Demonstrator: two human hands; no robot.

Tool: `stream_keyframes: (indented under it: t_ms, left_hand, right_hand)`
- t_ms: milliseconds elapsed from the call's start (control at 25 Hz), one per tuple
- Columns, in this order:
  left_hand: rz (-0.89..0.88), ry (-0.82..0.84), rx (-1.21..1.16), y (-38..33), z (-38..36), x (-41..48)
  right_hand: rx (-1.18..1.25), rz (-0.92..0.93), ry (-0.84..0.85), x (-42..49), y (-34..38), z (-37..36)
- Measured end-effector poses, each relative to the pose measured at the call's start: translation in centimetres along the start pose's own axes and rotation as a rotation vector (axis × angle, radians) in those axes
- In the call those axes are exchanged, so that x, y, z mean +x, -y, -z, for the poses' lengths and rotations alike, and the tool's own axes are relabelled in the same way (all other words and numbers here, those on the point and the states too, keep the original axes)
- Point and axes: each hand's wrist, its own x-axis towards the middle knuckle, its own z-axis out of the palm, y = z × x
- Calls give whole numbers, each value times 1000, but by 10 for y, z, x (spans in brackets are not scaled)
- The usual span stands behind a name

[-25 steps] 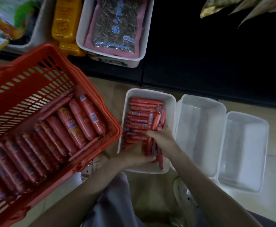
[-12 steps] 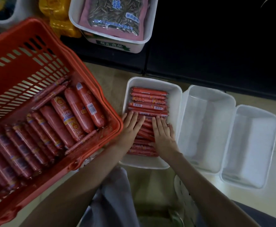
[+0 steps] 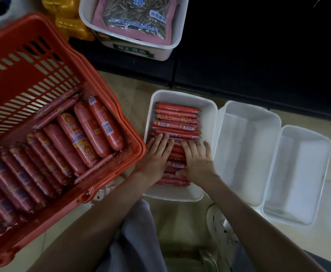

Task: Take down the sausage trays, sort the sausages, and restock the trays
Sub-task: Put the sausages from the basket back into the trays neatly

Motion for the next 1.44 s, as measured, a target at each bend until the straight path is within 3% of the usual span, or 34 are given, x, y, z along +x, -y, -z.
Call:
stream_keyframes:
  t_ms: [120,280,360,440,520,560,640,720,800,880,960,1000,1080,1160,1320,1440]
  left_hand:
    - [-21,-30,-109,-20,25,5]
    - [-21,-260,-476,-20,115,-38]
    - [-5,-290,-570,-22,137,-60]
    - [73,-95,-893,-27,155,-85]
    - [103,-15,-1387,-13,174,-114]
    - [26,-10,-1652,3,186,-128]
    - [-169,234,-2106,39,213,-144]
    - [-143,364,-2241,67,223,-133]
    - [126,150,-2004,73,210,-107]
    - [398,-241,-1238,71,194,-74]
    - [435,-487,-588,75,174,-53]
    - [432,-505,-441,84,163,-50]
    - [462,-490,-340,106,147,-52]
    - [582,-361,-251,135,135,-65]
    - [767,-2,-27,203,95,-90]
    - [776,84,19,244,66,-86]
  right_hand:
    - [44,-50,46,6,2,29]
    - [246,102,-29,15,24,92]
    - [403,160,-249,24,52,130]
    - [449,274,-481,35,82,160]
    - [422,461,-537,48,119,186]
    - [403,545,-554,55,137,199]
    - [425,638,-590,68,167,228]
    - [508,644,-629,82,180,256]
    - [519,651,-545,92,174,272]
    - [372,672,-375,97,160,271]
    - [157,651,-235,98,149,253]
    - [67,629,-200,99,150,241]
    - [-15,592,-209,105,168,221]
    - [34,587,-265,119,203,204]
    - [0,544,-93,151,265,149]
    - [-88,449,-15,181,282,109]
